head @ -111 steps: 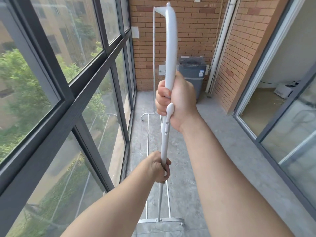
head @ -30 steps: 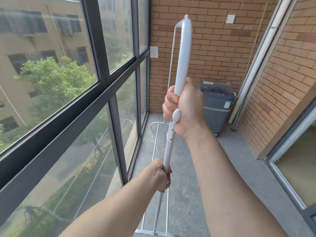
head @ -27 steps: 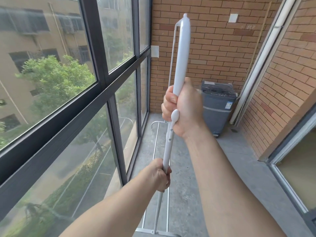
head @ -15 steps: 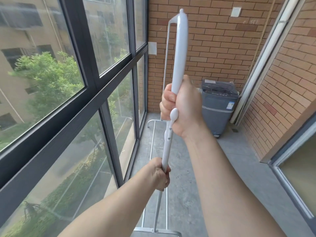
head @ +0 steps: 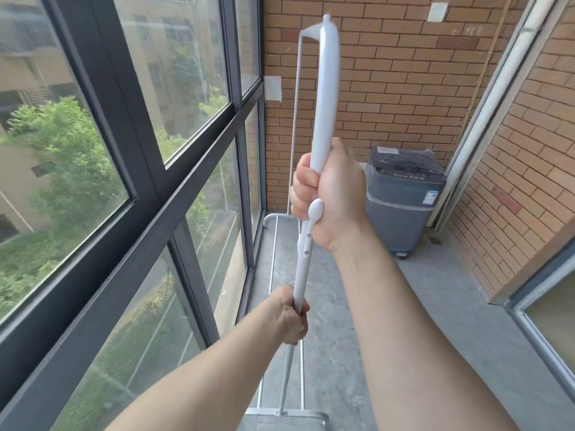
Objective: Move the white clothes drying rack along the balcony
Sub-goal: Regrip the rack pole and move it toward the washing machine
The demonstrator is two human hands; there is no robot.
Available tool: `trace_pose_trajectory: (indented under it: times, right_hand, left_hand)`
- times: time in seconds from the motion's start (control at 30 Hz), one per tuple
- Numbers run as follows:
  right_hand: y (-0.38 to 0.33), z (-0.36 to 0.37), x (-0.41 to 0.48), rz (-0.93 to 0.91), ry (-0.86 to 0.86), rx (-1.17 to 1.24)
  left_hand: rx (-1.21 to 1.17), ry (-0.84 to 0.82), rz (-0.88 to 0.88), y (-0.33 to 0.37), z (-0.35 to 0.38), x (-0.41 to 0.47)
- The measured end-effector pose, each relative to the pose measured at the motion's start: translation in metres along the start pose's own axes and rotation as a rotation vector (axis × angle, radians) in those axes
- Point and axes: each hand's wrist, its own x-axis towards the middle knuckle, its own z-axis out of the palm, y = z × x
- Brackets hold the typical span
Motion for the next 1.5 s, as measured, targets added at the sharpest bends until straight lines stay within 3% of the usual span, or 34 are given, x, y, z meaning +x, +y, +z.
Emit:
trace_pose_trajectory:
  times: [0.67, 1.5]
  right_hand:
    - [0.012, -0.023, 0.171, 0.041, -0.016, 0.025]
    - [0.037, -0.019, 0.230, 0.069, -0.059, 0.014]
  left_hand:
    - [-0.109, 0.035, 0.000, 0.142, 0.072, 0.069]
    - [-0.093, 0.033, 0.022, 0.189, 0.071, 0.089]
